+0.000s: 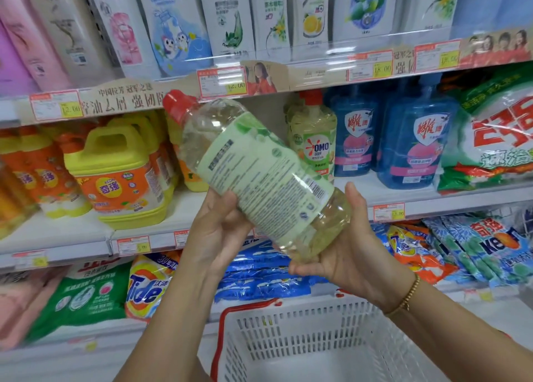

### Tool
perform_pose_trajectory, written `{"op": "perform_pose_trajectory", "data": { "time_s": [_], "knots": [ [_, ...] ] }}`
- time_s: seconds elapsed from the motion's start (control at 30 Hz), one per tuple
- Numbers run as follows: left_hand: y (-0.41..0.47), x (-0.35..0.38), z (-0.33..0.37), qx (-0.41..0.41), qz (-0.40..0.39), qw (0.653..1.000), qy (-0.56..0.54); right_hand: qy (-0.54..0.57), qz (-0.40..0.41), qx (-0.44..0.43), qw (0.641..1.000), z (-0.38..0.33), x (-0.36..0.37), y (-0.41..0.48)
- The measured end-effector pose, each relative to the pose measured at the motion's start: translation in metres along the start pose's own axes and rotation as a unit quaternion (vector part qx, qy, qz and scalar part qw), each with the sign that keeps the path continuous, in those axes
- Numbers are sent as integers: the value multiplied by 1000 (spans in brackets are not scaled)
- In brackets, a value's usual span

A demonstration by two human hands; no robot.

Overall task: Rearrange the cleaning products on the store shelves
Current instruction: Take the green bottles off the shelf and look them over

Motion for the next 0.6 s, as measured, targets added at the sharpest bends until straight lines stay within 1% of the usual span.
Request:
{"op": "perform_pose_trajectory", "data": {
  "time_s": [0.07, 0.1, 0.13, 0.17, 0.2, 0.23, 0.27, 0.3, 0.33, 0.37, 0.4, 0.43, 0.47, 0.5, 0.53, 0.57, 0.6],
  "knots": [
    [1, -3, -2, 5, 30, 999, 9, 9, 54, -7, 998, -3, -2, 1],
    [1, -4, -4, 6, 48, 999, 8, -13, 86, -30, 996, -7, -2, 1],
    [2, -6, -6, 5, 65, 998, 4, -58, 123, -66, 989, -11, -4, 0],
    [2, -7, -8, 4, 82, 997, 0, -126, 160, -115, 972, -16, -6, -3],
    [2, -9, -10, 4, 96, 995, -6, -204, 187, -170, 946, -21, -6, -8],
    [1, -11, -11, 4, 109, 994, -11, -284, 203, -218, 911, -25, -4, -12],
    [1, -13, -12, 7, 119, 993, -14, -368, 215, -255, 868, -26, -2, -16],
    [0, -13, -12, 11, 125, 992, -9, -462, 232, -284, 807, -26, -1, -19],
    [0, -13, -12, 16, 127, 992, 1, -558, 254, -304, 729, -26, 0, -20],
    [-1, -12, -12, 19, 127, 992, 14, -637, 275, -324, 643, -26, 1, -20],
    [-1, -11, -13, 18, 127, 991, 28, -690, 287, -352, 564, -27, 3, -21],
    [-2, -10, -14, 13, 125, 991, 41, -719, 292, -377, 505, -27, 4, -21],
    [-2, -9, -14, 7, 118, 992, 55, -730, 293, -396, 474, -27, 5, -21],
    [-3, -7, -14, 3, 109, 992, 68, -730, 292, -405, 466, -28, 5, -22],
    [-3, -7, -13, 1, 100, 992, 79, -726, 291, -404, 475, -30, 3, -23],
    [-3, -7, -11, -2, 87, 992, 87, -718, 290, -394, 495, -33, 0, -25],
    [-3, -7, -9, -7, 67, 993, 93, -703, 286, -377, 531, -36, -3, -25]
  ]
}}
Point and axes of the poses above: each hand's wrist, its own y-axis towards the middle knuckle, its own x-axis out of the palm, z = x × y, the point moved 6 cm from there along y, towards the middle knuckle, and after that the axes turned 7 degrees about x, right-handed, at the moved point
